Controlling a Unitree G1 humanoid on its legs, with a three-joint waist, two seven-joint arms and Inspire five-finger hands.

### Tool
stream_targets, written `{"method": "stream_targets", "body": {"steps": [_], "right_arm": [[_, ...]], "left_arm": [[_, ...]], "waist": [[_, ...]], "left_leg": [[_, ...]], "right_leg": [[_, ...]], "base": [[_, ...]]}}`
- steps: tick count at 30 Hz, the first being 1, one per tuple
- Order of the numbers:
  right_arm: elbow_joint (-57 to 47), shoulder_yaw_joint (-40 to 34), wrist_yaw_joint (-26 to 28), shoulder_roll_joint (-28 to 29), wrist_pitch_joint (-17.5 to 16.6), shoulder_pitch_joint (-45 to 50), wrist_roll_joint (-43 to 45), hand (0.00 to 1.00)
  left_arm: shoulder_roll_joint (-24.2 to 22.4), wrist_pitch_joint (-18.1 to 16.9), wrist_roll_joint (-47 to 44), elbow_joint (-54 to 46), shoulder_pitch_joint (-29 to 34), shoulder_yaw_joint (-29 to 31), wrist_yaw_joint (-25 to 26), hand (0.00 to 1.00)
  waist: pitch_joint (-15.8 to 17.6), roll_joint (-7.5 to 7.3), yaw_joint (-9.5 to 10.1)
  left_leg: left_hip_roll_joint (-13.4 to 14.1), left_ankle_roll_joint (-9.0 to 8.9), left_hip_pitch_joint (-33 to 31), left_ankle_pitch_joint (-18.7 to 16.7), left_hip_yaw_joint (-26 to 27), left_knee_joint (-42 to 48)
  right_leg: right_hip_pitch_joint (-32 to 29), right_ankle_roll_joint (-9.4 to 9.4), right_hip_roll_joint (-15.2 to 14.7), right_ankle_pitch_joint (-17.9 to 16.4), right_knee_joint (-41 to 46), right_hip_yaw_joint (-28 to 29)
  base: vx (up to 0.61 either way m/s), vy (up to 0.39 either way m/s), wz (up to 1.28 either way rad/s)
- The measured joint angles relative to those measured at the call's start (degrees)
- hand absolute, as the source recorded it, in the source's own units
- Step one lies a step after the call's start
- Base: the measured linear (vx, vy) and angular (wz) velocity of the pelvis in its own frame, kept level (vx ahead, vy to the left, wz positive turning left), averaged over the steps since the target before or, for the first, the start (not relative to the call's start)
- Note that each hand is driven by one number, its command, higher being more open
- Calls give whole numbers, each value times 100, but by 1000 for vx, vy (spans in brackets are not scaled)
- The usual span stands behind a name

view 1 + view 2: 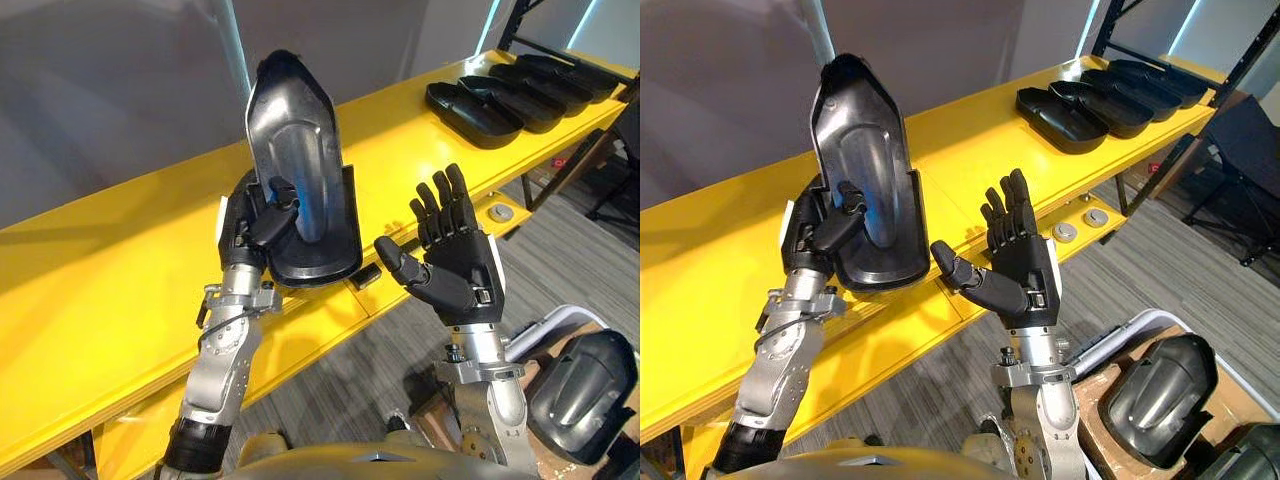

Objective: Walk over and take three plastic housings, then place them on the shelf

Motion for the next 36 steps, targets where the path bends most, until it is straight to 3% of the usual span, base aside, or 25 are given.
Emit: {"method": "stream_targets", "body": {"steps": [7,15,22,23,29,36], "right_arm": [[-1,144,-9,-97,206,-213,5,100],[-5,731,-10,-211,272,-444,7,100],[-6,1030,-213,-269,272,-665,7,100],[-9,1067,-223,-269,272,-708,9,100],[-9,1158,-332,-279,308,-879,15,100],[-9,1367,-455,-339,310,-887,54,100]], "left_arm": [[26,108,-633,1144,-1026,538,951,0],[32,109,-995,1715,-1872,853,1872,0],[185,112,-981,2147,-2428,1001,1945,0],[234,115,-990,2157,-2538,1001,1924,100],[375,109,-990,2514,-3081,1004,1901,100],[466,93,-994,2792,-3267,1001,1865,100]], "waist": [[205,16,-209],[505,-38,-230],[672,-67,-225],[750,-74,-217],[911,-86,-215],[930,-93,-210]], "left_leg": [[61,-28,-162,67,67,-67],[72,-15,-358,137,44,-65],[40,-1,-398,206,0,-177],[33,2,-401,252,-6,-236],[24,-6,-581,401,-69,-323],[15,-18,-544,521,-45,-583]], "right_leg": [[-191,-49,72,89,-54,36],[-356,-69,85,161,-64,15],[-367,-103,70,266,-153,-13],[-367,-100,70,322,-198,-29],[-500,-90,71,369,-251,-134],[-540,-92,81,404,-251,-154]], "base": [[-4,-4,-4],[1,-1,2],[-4,1,3],[-34,-10,5],[-32,-18,6],[-5,-2,0]]}}
